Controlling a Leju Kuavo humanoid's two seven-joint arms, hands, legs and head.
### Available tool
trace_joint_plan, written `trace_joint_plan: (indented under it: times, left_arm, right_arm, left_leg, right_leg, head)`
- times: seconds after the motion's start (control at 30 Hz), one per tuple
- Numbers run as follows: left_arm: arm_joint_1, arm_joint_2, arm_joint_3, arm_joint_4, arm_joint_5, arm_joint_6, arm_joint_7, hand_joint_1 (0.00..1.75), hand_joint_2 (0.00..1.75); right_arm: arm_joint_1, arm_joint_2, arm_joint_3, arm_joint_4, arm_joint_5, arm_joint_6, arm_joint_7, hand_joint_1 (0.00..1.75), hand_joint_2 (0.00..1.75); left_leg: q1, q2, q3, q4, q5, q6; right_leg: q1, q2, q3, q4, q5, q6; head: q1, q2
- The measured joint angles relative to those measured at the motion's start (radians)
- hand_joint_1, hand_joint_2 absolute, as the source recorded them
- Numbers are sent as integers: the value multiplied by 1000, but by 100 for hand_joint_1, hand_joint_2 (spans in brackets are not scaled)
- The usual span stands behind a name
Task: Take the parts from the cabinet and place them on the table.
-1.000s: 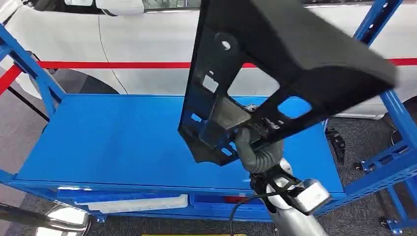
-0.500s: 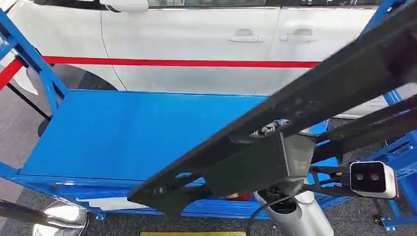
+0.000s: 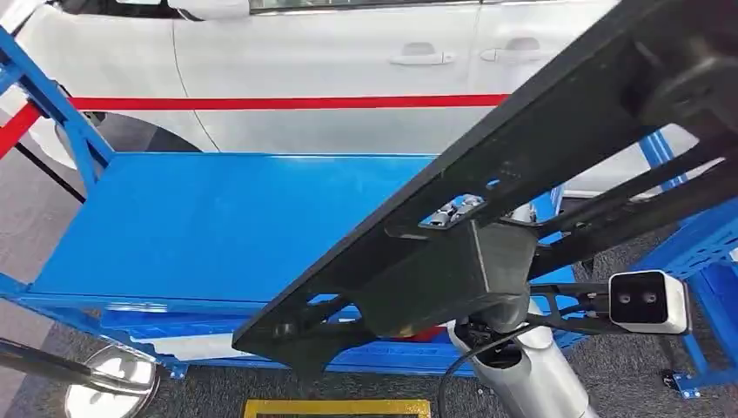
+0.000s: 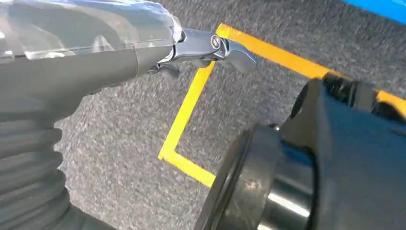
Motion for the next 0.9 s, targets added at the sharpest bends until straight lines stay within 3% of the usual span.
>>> trace_joint_plan:
  times: [0.03, 0.07, 0.13, 0.17, 0.2, 0.3, 0.33, 0.37, 0.4, 0.47, 0.5, 0.53, 0.57, 0.63, 0.67, 0.7, 0.8, 0.83, 0.9]
  left_arm:
    - [1, 0, 0, 0, 0, 0, 0, 0, 175]
    - [0, 0, 0, 0, 0, 0, 0, 0, 175]
    - [-2, 0, 0, 0, 0, 0, 0, 0, 175]
    - [-3, 5, 0, 0, 0, 0, 0, 0, 175]
    - [-3, 5, 0, 0, 0, 0, -1, 0, 175]
    - [-4, 7, 0, 0, 0, 0, 0, 0, 175]
    - [-3, 7, 0, 0, 0, 3, 1, 0, 175]
    - [-5, 6, 0, 0, 0, 6, 0, 0, 175]
    - [-5, 6, 0, 0, 0, 10, -2, 0, 175]
    - [-5, 6, 0, 0, 0, 13, -3, 0, 175]
    - [-4, 7, 0, 0, 0, 13, -3, 0, 175]
    - [-3, 8, 0, 0, 0, 14, -3, 0, 175]
    - [-3, 9, 0, 0, 0, 18, -2, 0, 175]
    - [-2, 9, 0, 0, 0, 22, 1, 0, 175]
    - [-2, 12, 0, 0, 0, 26, 3, 0, 175]
    - [-3, 14, 0, 0, 0, 30, 4, 0, 175]
    - [-1, 14, 0, 0, 1, 31, 11, 0, 175]
    - [0, 14, 0, 0, 1, 31, 14, 0, 175]
    - [3, 13, 0, 0, 0, 34, 16, 0, 175]
  right_arm:
    - [0, 0, 0, 2, 0, 0, 0, 171, 175]
    - [0, 0, 0, 2, 0, 0, 0, 171, 175]
    - [-3, 0, 0, 2, 0, 0, 0, 171, 175]
    - [-3, 0, 0, 2, 0, 0, 0, 171, 175]
    - [-5, 0, 0, 2, 0, 0, 0, 171, 175]
    - [-6, 0, 2, 4, -1, 0, 0, 171, 175]
    - [-9, -2, 2, 4, -7, -12, 7, 171, 175]
    - [-15, -7, 6, 4, -11, -30, 11, 171, 175]
    - [-31, -14, 13, 4, -10, -53, 19, 171, 175]
    - [-49, -33, 26, 4, -3, -106, 24, 171, 175]
    - [-52, -43, 31, 4, 2, -121, 23, 171, 175]
    - [-57, -60, 41, 4, 12, -130, 17, 171, 175]
    - [-61, -75, 50, 4, 26, -130, 5, 171, 175]
    - [-63, -96, 61, 2, 49, -128, -17, 171, 175]
    - [-65, -103, 65, 1, 58, -128, -18, 171, 175]
    - [-68, -110, 71, 1, 66, -127, -19, 171, 175]
    - [-71, -145, 84, 8, 83, -84, -26, 171, 175]
    - [-72, -155, 86, 12, 91, -68, -26, 171, 175]
    - [-72, -161, 88, 18, 106, -38, -27, 171, 175]
  left_leg:
    - [0, 0, 18, -11, 18, 4]
    - [-2, 0, 57, -63, 48, 11]
    - [-12, -1, 176, -247, 108, 36]
    - [-18, -1, 214, -320, 90, 53]
    - [-20, 2, 225, -334, 98, 45]
    - [-32, 0, 216, -345, 116, 57]
    - [-16, 3, 221, -368, 137, 62]
    - [-19, 8, 215, -375, 148, 65]
    - [-19, 10, 203, -374, 158, 74]
    - [-19, 11, 178, -371, 175, 71]
    - [-18, 11, 164, -368, 183, 70]
    - [-15, 11, 150, -362, 189, 66]
    - [-12, 11, 135, -355, 192, 63]
    - [-4, 10, 113, -337, 195, 54]
    - [-4, 10, 105, -328, 197, 45]
    - [-7, 9, 96, -318, 201, 39]
    - [-7, 8, 93, -320, 219, 18]
    - [-5, 7, 89, -317, 217, 14]
    - [-2, 7, 58, -248, 131, 6]
  right_leg:
    - [4, 0, -9, 1, 6, 0]
    - [7, 0, -15, 1, 12, -1]
    - [15, 1, -22, 1, 22, -1]
    - [12, -1, -25, 1, 26, 1]
    - [10, -1, -26, -1, 33, 10]
    - [2, -3, -27, -8, 50, 28]
    - [6, -3, -31, -1, 43, 34]
    - [4, -1, -40, 14, 12, 39]
    - [3, 0, -56, 62, -45, 42]
    - [-2, 0, -97, 209, -140, 51]
    - [-5, 0, -108, 264, -151, 55]
    - [-8, 0, -100, 274, -132, 60]
    - [-12, 0, -70, 241, -96, 65]
    - [-20, -2, 31, 87, -32, 75]
    - [-22, -1, 74, 6, -57, 79]
    - [-8, 4, 90, -17, -58, 64]
    - [-6, 6, 72, -6, -49, 40]
    - [-13, 3, 66, -12, -40, 26]
    - [-11, 0, 49, -11, -25, 8]
  head:
    - [0, 0]
    - [0, 0]
    - [0, 0]
    - [0, 0]
    - [0, 0]
    - [0, 0]
    - [0, 0]
    - [0, 0]
    - [0, 0]
    - [0, 0]
    - [0, 0]
    - [0, 0]
    - [0, 0]
    - [0, 0]
    - [0, 0]
    - [0, 0]
    - [0, 0]
    - [0, 0]
    - [0, 0]
